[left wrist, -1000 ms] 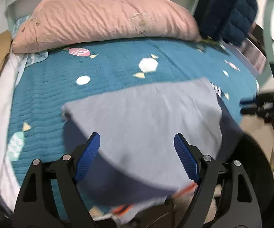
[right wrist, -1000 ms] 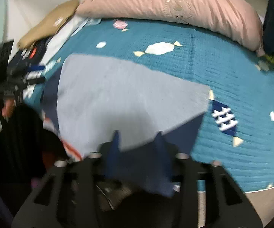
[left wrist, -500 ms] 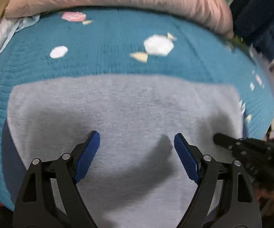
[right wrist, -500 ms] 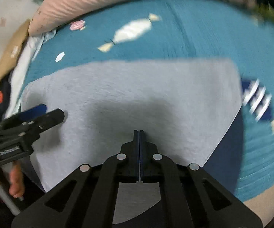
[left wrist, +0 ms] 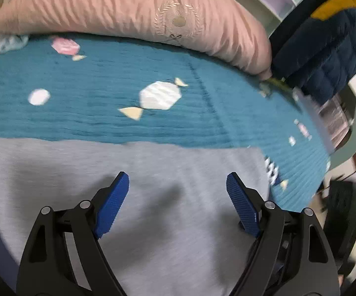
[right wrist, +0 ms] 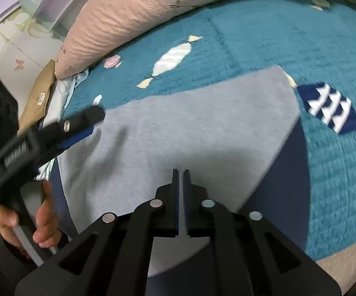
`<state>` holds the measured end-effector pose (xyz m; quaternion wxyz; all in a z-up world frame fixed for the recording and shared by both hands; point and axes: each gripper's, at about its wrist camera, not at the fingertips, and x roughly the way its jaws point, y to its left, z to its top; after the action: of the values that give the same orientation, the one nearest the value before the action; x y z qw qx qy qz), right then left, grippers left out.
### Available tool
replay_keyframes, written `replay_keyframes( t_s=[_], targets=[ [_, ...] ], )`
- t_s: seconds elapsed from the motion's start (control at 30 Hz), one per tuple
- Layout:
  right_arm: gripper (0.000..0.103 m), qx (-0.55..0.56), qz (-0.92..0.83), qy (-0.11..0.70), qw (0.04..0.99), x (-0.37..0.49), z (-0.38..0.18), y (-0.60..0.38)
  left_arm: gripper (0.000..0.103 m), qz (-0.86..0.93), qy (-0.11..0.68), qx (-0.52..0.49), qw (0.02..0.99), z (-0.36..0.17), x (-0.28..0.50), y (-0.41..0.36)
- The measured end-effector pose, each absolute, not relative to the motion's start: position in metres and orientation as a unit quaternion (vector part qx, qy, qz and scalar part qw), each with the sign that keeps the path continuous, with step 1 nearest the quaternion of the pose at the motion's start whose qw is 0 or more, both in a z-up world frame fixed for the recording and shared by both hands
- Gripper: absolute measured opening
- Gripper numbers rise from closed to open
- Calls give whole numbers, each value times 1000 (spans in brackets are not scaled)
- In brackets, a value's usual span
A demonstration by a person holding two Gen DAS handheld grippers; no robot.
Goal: Fold large clothes
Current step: 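Move the right tool to the navy side edge of the jacket, then grasp the navy side edge with the right tool and lift it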
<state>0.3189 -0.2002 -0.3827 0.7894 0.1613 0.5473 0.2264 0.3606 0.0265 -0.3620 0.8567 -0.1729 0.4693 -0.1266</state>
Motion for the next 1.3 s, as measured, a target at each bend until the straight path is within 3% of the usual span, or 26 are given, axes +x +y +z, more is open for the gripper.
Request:
replay_keyframes(
  t_s=[0.03,0.23,0.37,0.53,0.73,0.97,1.13,1.3],
  targets=[
    [6,164,225,548,789,317,-383,-203,81,-125,474,-183,852,-368,365,26],
    [5,167,217,564,779,307,-392,-216,39,-41,522,-159,837,-408,379,28],
    [2,182,218,571,771,306,-401,-224,19,-30,527,-166,833,-420,380,41],
    [6,193,214,562,775,306,-391,-231,16,-52,529,-196,824,-405,368,55],
    [7,203,191,550,787,303,-379,-262,15,-82,550,-137,820,-406,313,33],
    [30,232,128,569,778,293,-387,-308,15,-55,554,-135,820,-402,292,31],
    [33,229,135,576,773,290,-387,-310,15,-52,561,-90,821,-405,271,19],
    [44,224,124,595,762,285,-395,-304,15,-58,568,-106,814,-418,271,27]
  ],
)
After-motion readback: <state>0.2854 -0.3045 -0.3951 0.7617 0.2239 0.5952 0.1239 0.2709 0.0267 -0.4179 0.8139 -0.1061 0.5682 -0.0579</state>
